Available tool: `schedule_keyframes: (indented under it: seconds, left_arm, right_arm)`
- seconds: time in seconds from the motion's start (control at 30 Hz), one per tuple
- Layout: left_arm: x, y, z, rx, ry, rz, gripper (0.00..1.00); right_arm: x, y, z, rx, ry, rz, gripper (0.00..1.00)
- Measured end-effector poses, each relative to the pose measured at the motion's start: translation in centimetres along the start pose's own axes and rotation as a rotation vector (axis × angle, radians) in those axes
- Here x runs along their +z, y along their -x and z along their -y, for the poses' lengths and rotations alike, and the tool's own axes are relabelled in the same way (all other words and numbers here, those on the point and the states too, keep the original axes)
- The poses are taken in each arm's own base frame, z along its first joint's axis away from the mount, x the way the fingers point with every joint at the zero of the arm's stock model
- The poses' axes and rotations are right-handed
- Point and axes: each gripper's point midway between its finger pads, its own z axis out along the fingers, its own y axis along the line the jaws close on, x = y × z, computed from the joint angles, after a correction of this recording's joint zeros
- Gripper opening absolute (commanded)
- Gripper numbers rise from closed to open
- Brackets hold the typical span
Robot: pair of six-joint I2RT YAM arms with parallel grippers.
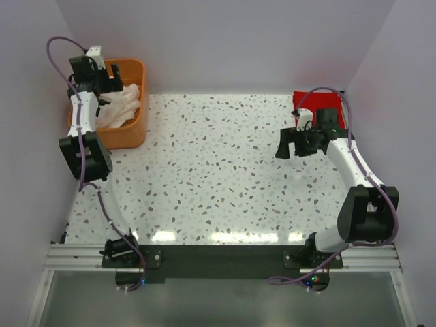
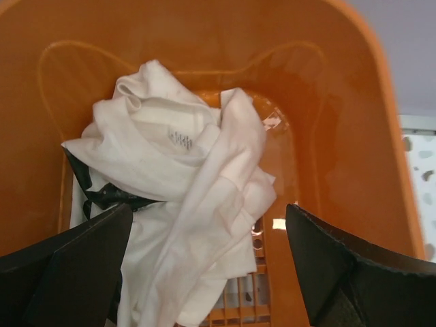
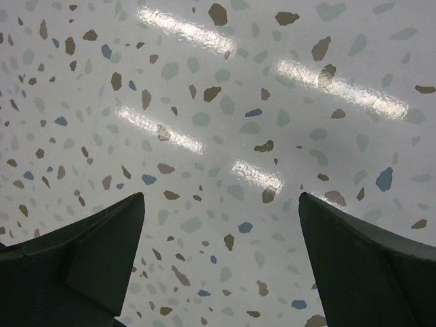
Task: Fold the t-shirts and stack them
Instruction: Grab the tshirt from the pile
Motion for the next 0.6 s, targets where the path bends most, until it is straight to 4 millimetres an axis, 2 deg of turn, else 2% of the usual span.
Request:
schedule_keyframes:
  seconds: [0.1, 0.2, 0.33, 0.43, 0.53, 0.57, 0.6]
  left_arm:
    - [2.6, -3.3, -1.5, 0.017, 0.046, -0.06, 1.0]
    - [4.3, -6.2, -2.7, 0.039, 0.082, -0.115, 1.0]
    - [5.8, -9.4, -3.9, 0.075, 0.121, -0.177, 1.0]
    - [6.5, -11.1, -4.4, 0.09, 0.133, -0.21, 0.93]
    - [6.8, -11.8, -4.4, 0.096, 0.128, -0.221, 0.7]
    - [6.8, -11.9, -4.3, 0.097, 0.124, -0.223, 0.52]
    - [6.9, -11.9, -4.2, 0.092, 0.118, -0.222, 0.44]
  right_arm:
    - [0.6, 0.4, 0.7, -0.001, -0.012, -0.016, 0.99]
    - [1.3, 0.9, 1.2, -0.01, -0.014, -0.026, 0.99]
    - [1.8, 1.4, 1.6, -0.023, -0.018, -0.033, 0.99]
    - [2.0, 1.7, 1.9, -0.033, -0.02, -0.037, 0.99]
    - [2.1, 1.7, 2.1, -0.038, -0.024, -0.047, 0.99]
    - [2.2, 1.7, 2.1, -0.04, -0.025, -0.05, 0.99]
    - [2.2, 1.7, 2.2, -0.041, -0.026, -0.054, 0.99]
